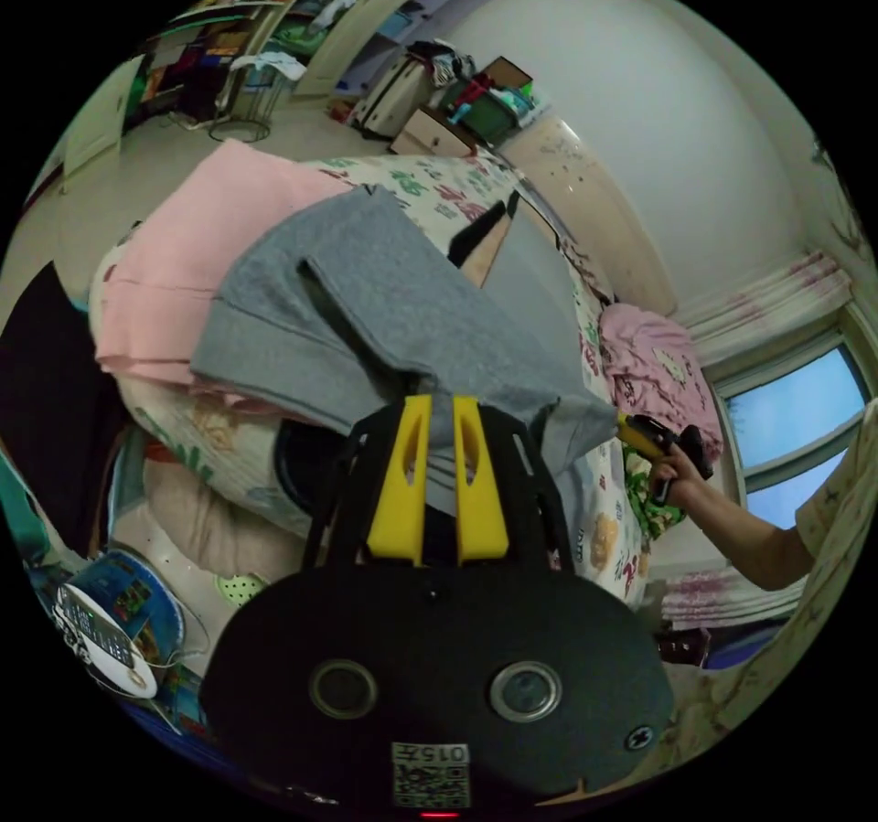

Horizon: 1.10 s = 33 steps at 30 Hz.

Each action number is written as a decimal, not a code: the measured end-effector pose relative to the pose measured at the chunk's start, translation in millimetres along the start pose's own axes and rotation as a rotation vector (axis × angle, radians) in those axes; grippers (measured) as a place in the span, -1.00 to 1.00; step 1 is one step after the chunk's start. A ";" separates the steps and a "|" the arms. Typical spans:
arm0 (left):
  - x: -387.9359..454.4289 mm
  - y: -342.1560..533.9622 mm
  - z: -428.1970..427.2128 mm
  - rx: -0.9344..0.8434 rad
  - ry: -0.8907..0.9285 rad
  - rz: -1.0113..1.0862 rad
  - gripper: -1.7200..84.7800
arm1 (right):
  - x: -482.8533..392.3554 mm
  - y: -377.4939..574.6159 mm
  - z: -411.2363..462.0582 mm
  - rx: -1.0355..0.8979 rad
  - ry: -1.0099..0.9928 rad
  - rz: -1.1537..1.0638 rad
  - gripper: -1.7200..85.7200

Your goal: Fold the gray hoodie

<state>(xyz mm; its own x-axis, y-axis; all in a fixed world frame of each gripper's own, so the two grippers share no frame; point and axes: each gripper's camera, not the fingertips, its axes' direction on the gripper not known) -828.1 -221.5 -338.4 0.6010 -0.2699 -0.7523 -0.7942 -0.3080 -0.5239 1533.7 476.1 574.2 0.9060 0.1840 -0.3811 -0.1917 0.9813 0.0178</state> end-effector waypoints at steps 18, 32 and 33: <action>242.8 -244.3 155.4 -0.473 -0.166 0.345 -0.76 | -211.5 -43.1 -69.4 -0.506 0.350 -0.728 -0.87; 329.7 -383.0 148.5 -0.652 -0.312 1.065 -0.70 | -375.1 -4.1 -146.6 -0.403 0.622 -1.060 -0.72; 335.8 -392.8 156.1 -0.689 -0.308 1.137 -0.69 | -393.4 -9.7 -135.9 -0.418 0.632 -1.107 -0.71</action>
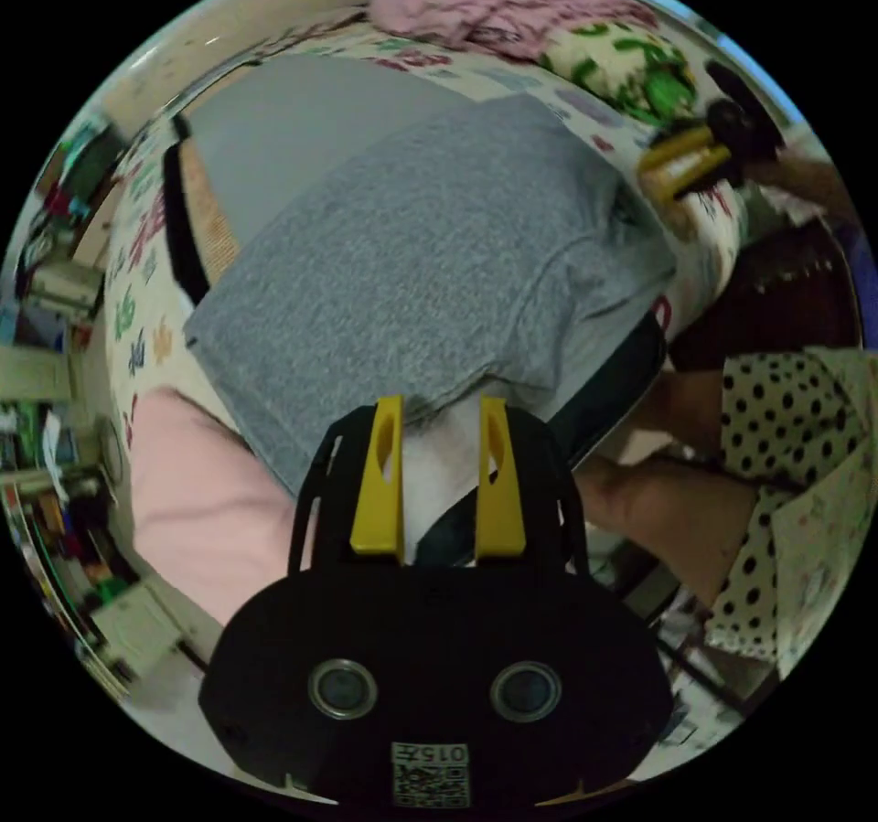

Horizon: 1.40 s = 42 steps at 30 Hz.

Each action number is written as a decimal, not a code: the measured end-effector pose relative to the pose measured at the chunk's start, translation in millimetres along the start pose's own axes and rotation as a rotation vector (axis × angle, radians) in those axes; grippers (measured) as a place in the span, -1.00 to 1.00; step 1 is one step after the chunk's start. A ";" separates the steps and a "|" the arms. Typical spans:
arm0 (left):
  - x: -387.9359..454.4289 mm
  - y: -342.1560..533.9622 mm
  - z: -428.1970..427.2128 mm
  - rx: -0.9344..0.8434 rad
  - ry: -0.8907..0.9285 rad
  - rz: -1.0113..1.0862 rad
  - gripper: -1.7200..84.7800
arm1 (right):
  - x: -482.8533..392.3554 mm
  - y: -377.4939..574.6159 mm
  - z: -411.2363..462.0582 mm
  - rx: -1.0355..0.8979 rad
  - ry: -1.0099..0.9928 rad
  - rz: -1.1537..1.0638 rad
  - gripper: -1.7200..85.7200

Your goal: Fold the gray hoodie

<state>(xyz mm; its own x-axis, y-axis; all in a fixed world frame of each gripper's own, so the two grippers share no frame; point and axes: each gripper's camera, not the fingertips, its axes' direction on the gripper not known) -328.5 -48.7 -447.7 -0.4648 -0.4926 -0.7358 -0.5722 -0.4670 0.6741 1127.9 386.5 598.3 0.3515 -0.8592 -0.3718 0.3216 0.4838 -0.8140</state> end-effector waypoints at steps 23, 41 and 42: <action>-353.8 -141.2 -137.4 0.739 -0.007 -0.572 -0.83 | 307.7 -224.4 -349.5 0.551 -0.020 0.745 -0.85; -150.3 -95.7 63.6 0.323 0.358 -0.194 -0.68 | 220.7 -124.6 -256.0 0.072 -0.452 0.920 -0.92; -142.4 -103.1 68.7 0.331 0.350 -0.159 -0.67 | 220.4 -121.1 -266.8 0.076 -0.501 0.904 -0.94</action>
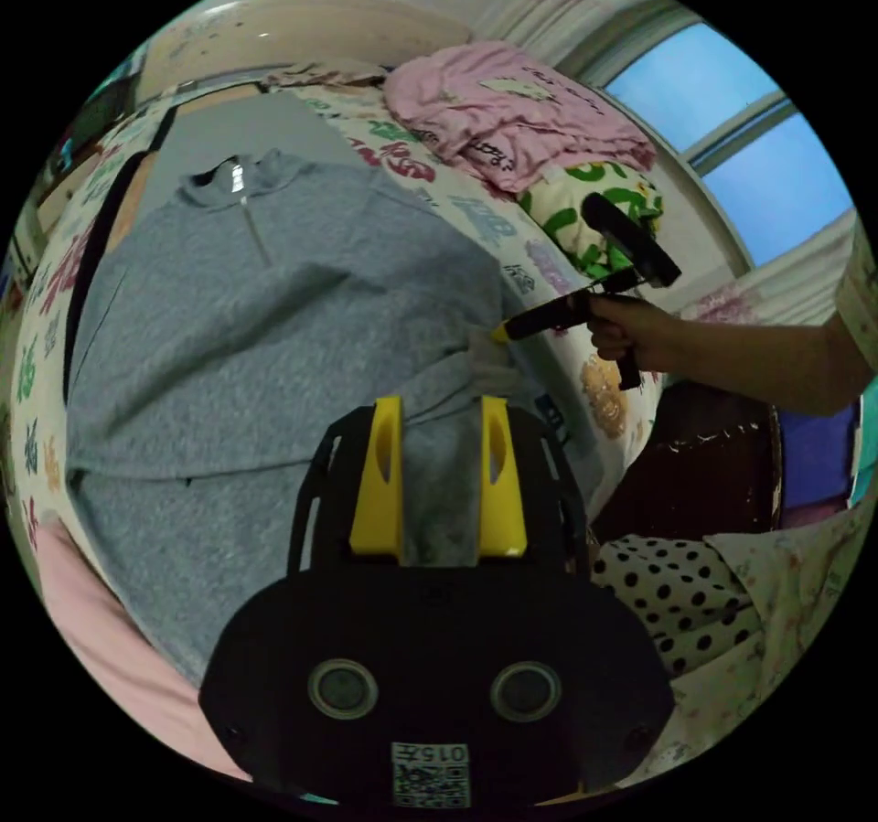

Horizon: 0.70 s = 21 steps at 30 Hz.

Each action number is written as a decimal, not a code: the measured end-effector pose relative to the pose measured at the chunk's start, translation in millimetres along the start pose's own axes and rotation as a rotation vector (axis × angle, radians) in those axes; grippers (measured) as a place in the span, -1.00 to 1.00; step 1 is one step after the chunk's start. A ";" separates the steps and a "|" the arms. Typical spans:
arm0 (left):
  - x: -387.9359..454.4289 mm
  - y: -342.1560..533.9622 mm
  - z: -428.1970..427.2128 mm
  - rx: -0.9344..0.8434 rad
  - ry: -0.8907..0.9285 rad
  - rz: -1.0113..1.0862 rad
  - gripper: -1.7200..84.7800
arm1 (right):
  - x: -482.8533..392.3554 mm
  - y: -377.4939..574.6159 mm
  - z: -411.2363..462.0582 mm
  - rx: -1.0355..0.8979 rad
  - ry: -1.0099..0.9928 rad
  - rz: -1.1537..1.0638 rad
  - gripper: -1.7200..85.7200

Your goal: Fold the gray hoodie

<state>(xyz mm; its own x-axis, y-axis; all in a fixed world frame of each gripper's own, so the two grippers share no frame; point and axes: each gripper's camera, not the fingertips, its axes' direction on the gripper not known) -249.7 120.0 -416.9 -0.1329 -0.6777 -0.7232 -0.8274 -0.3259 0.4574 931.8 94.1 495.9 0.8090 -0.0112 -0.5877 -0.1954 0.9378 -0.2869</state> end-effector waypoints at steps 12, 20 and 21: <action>4.6 59.2 9.1 0.281 0.081 -0.288 -0.82 | -122.8 86.9 -85.7 0.175 -0.446 -0.319 -0.90; -45.1 156.7 -40.9 0.346 -0.039 -0.473 -0.90 | -244.0 239.3 14.9 0.011 0.109 -1.051 -0.70; -51.7 167.8 -45.2 0.340 -0.050 -0.479 -0.90 | -251.5 254.5 44.4 -0.034 0.183 -1.122 -0.69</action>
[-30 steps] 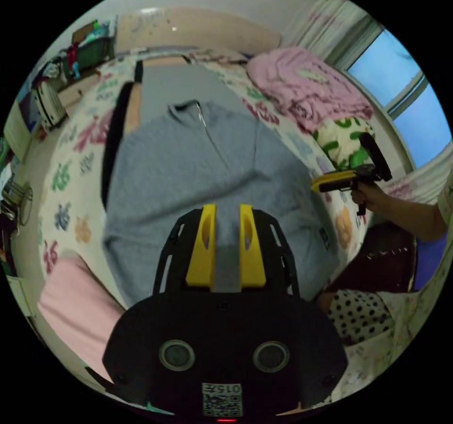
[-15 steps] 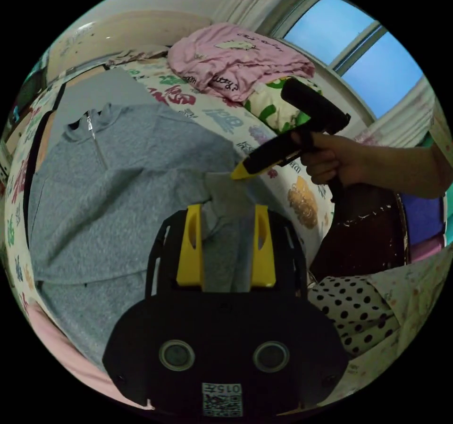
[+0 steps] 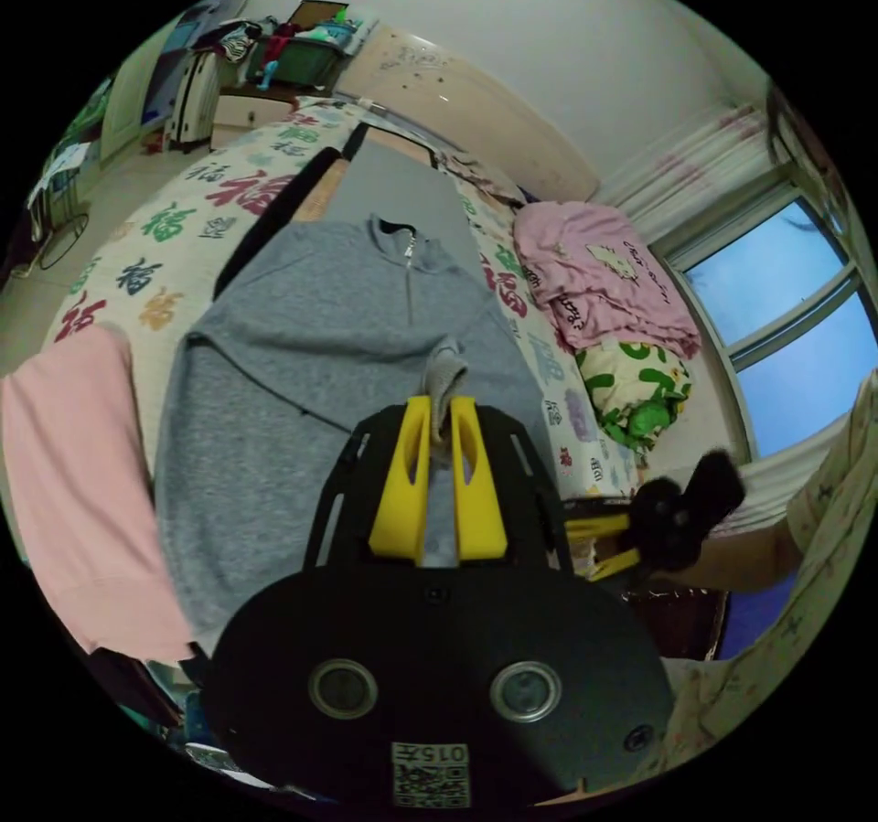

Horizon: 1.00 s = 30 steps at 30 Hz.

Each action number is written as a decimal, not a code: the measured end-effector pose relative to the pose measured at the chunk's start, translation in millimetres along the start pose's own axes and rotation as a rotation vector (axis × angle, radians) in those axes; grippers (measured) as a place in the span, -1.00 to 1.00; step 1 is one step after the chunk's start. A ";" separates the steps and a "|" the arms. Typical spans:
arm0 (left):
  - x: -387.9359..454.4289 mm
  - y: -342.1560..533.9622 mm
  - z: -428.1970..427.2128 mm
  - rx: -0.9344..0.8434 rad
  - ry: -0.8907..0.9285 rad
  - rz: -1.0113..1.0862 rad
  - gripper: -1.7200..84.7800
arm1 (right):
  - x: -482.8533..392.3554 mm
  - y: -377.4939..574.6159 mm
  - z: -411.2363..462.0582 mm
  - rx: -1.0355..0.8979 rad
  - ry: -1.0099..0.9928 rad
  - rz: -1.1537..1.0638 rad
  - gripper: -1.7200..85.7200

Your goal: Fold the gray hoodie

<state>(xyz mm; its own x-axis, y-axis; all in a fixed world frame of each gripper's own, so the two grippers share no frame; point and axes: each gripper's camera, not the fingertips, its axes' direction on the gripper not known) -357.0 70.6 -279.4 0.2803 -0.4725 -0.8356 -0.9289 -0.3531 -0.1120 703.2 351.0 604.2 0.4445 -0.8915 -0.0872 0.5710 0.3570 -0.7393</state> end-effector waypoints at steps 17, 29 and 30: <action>-153.8 -23.5 -186.9 0.358 -0.487 -0.299 -0.84 | 222.3 215.7 -262.1 0.328 0.561 1.120 -0.80; -91.7 119.7 -40.4 -0.244 -0.349 -0.340 -0.65 | 162.3 348.3 -75.1 -0.043 -0.137 1.358 -0.65; -85.4 129.5 -19.8 -0.325 -0.332 -0.348 -0.65 | 153.0 347.5 -52.5 -0.078 -0.189 1.350 -0.64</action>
<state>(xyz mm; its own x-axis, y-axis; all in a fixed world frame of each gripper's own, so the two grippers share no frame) -496.5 49.2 -211.8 0.4163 -0.0241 -0.9089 -0.6586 -0.6972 -0.2832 933.4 323.9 298.9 0.7108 0.1894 -0.6774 -0.4163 0.8895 -0.1882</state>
